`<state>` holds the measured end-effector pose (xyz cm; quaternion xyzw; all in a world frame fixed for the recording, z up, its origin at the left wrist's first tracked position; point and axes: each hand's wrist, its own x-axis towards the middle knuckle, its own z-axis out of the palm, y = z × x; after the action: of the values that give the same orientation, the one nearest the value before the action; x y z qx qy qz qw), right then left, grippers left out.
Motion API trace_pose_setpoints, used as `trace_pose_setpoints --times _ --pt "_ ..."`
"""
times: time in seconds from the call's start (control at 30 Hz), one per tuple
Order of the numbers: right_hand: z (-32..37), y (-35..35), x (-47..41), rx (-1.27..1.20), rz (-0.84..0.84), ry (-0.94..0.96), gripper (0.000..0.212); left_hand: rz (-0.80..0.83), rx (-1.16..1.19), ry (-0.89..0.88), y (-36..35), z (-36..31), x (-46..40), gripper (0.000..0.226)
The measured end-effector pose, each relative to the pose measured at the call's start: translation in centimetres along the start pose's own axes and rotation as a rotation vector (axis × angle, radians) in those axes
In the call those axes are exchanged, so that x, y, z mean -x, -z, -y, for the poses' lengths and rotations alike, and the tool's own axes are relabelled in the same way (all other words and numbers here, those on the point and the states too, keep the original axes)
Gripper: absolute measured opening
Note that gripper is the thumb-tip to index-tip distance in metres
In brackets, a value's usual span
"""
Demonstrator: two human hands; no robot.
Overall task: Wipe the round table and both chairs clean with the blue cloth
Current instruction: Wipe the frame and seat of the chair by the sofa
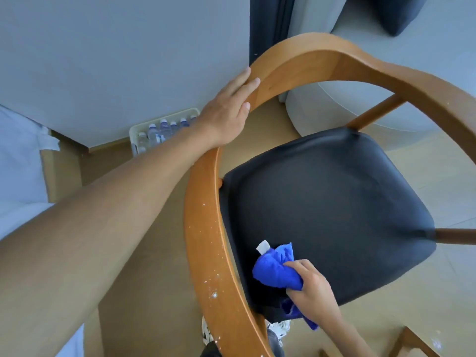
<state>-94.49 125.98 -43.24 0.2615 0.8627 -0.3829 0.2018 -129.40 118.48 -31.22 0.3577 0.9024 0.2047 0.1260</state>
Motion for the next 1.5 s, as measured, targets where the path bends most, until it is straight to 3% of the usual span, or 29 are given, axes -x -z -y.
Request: trace_pose_setpoints --times 0.13,0.23,0.3,0.37,0.43,0.6,0.83,0.9,1.0,1.1,1.2,1.3,1.37,1.43,1.5 --pt "8.3 7.5 -1.6 -0.224 -0.262 0.269 0.044 0.123 0.077 0.138 2.5 1.0 2.6 0.042" --pt "16.2 10.7 -3.5 -0.169 -0.321 0.602 0.044 0.169 0.326 0.327 3.7 1.6 3.8 0.042" --pt "20.4 10.1 -4.8 0.014 -0.22 0.704 0.047 0.188 0.509 0.435 4.5 1.9 4.3 0.042" --pt "22.8 7.5 -5.3 0.243 -0.035 0.652 0.059 0.223 0.538 0.475 5.2 2.4 5.1 0.039" --pt "23.2 4.2 -5.1 0.347 -0.016 0.577 0.063 0.251 0.431 0.473 5.3 2.9 5.9 0.038" --pt "23.0 1.6 -3.3 0.293 -0.212 0.507 0.042 0.296 0.091 0.278 4.1 1.5 9.0 0.043" --pt "17.1 -0.3 5.5 0.234 -0.151 0.563 0.043 0.403 -0.367 -0.039 1.8 0.2 11.0 0.05" --pt "14.9 -0.8 8.0 0.248 -0.152 0.562 0.031 0.427 -0.491 -0.132 1.0 0.8 10.5 0.052" --pt "13.4 -1.1 10.9 0.345 -0.171 0.494 0.016 0.451 -0.611 -0.256 -0.2 2.1 10.1 0.052" --pt "14.9 -1.8 12.7 0.454 -0.254 0.342 0.034 0.439 -0.579 -0.358 -0.9 3.0 10.3 0.051" --pt "18.5 -4.4 13.2 0.284 -0.459 -0.049 0.079 0.44 -0.513 -0.435 -1.3 3.0 10.1 0.05" --pt "23.1 -7.2 11.1 0.034 -0.681 -0.542 0.076 0.369 -0.287 -0.366 -1.8 2.9 10.2 0.05" --pt "25.5 -7.2 7.9 -0.041 -0.762 -0.729 0.079 0.291 -0.215 -0.34 -2.4 2.9 10.3 0.057" --pt "26.8 -7.1 5.2 -0.022 -0.816 -0.753 0.073 0.238 -0.241 -0.365 -3.1 3.2 10.4 0.058" --pt "26.5 -8.1 4.3 0.064 -0.901 -0.601 0.064 0.205 -0.298 -0.397 -3.6 3.6 10.6 0.057"
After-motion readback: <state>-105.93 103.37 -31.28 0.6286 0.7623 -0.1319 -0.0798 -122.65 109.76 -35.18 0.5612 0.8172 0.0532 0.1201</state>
